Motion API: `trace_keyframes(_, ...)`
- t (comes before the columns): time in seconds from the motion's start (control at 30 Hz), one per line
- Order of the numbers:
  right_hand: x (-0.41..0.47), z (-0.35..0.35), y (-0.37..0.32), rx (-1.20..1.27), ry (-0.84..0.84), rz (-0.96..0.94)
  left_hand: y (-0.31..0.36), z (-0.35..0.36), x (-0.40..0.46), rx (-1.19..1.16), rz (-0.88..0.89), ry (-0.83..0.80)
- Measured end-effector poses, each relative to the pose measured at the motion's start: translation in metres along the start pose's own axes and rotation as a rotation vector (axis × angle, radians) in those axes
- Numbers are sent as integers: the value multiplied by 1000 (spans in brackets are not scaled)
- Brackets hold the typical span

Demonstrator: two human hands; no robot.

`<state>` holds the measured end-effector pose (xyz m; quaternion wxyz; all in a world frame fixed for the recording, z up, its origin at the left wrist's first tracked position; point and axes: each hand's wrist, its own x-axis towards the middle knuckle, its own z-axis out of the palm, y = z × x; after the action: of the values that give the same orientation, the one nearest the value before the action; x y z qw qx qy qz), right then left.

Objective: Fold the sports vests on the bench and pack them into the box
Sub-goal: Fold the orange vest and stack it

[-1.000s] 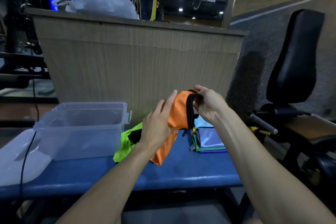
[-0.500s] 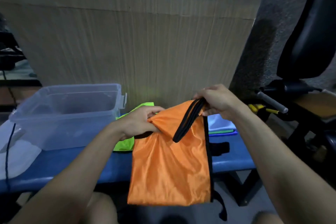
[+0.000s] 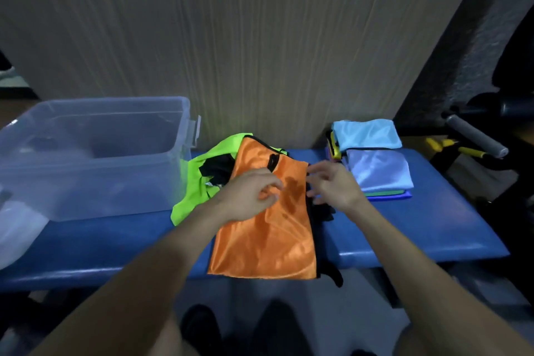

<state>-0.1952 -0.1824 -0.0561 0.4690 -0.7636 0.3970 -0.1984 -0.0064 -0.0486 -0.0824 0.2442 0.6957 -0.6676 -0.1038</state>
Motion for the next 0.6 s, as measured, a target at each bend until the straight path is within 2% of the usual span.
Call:
trace_keyframes(0.03, -4, 5, 12, -214, 4, -127, -4, 7, 3, 147, 58, -105)
trace_keyframes(0.1, -17, 16, 34, -541, -39, -397, -10, 16, 4, 322, 43, -232)
trace_keyframes(0.17, -33, 23, 46, -732, -86, -628, -14, 16, -2, 302, 51, -161)
trace_keyframes(0.27, -55, 26, 52, -857, -85, -812, -9, 6, -22, 257, 205, 37)
trace_keyframes(0.33, -71, 27, 60, -921, -116, -847, -4, -1, -44, 186, 276, 30)
trace_keyframes(0.43, -94, 30, 77, -1086, -148, -840, -7, -3, -79, 184, 294, -114)
trace_keyframes(0.5, -104, 36, 87, -1191, -116, -812, -18, 0, -98, 278, 229, -220)
trace_keyframes(0.6, -109, 42, 96, -1178, -3, -785, -30, 4, -116, 469, 136, -381)
